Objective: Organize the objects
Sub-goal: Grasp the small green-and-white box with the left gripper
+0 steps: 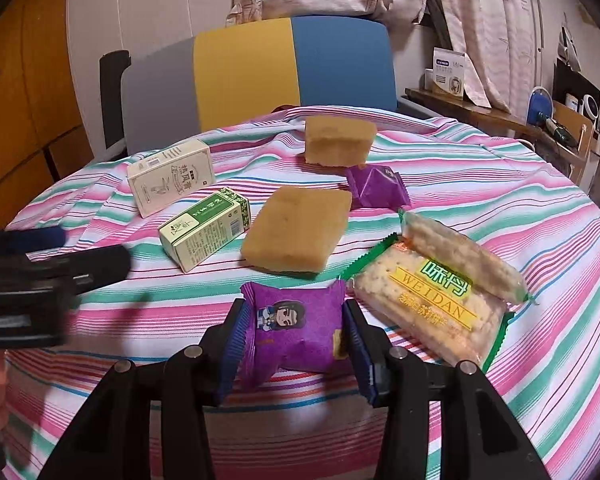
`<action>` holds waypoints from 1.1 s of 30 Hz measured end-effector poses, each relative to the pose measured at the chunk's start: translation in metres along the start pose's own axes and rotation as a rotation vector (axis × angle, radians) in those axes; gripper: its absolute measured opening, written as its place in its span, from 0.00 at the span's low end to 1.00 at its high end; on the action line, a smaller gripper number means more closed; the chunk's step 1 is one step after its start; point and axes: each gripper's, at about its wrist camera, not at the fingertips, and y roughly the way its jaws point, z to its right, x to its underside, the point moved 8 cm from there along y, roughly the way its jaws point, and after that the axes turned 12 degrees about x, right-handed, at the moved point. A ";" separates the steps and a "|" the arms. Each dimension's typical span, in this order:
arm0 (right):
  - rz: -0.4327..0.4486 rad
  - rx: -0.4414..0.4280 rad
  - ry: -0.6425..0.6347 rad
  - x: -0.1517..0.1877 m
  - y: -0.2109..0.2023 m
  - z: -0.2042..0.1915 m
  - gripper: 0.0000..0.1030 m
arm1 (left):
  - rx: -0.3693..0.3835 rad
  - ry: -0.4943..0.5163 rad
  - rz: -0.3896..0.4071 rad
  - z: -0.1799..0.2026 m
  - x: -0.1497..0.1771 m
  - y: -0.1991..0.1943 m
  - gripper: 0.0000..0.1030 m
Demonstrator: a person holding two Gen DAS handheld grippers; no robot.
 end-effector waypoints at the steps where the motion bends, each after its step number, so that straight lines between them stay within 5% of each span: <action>1: 0.003 0.003 -0.002 0.000 0.000 0.000 0.47 | 0.000 0.020 0.004 0.003 -0.004 0.006 0.97; 8: 0.005 0.004 0.005 0.001 0.002 0.001 0.47 | 0.045 0.026 -0.031 0.008 -0.019 0.055 0.92; 11: 0.005 0.012 0.000 0.001 0.002 0.000 0.47 | 0.056 0.003 -0.072 0.004 -0.014 0.068 0.71; 13: 0.005 0.015 -0.001 0.001 0.003 0.000 0.47 | 0.102 -0.004 -0.038 0.006 -0.016 0.062 0.37; 20: 0.007 0.027 -0.012 0.000 0.002 -0.001 0.47 | 0.101 -0.007 0.028 -0.003 0.002 0.039 0.34; 33: 0.067 0.005 -0.047 -0.003 -0.011 -0.009 0.47 | 0.063 -0.180 0.146 -0.035 0.058 -0.025 0.33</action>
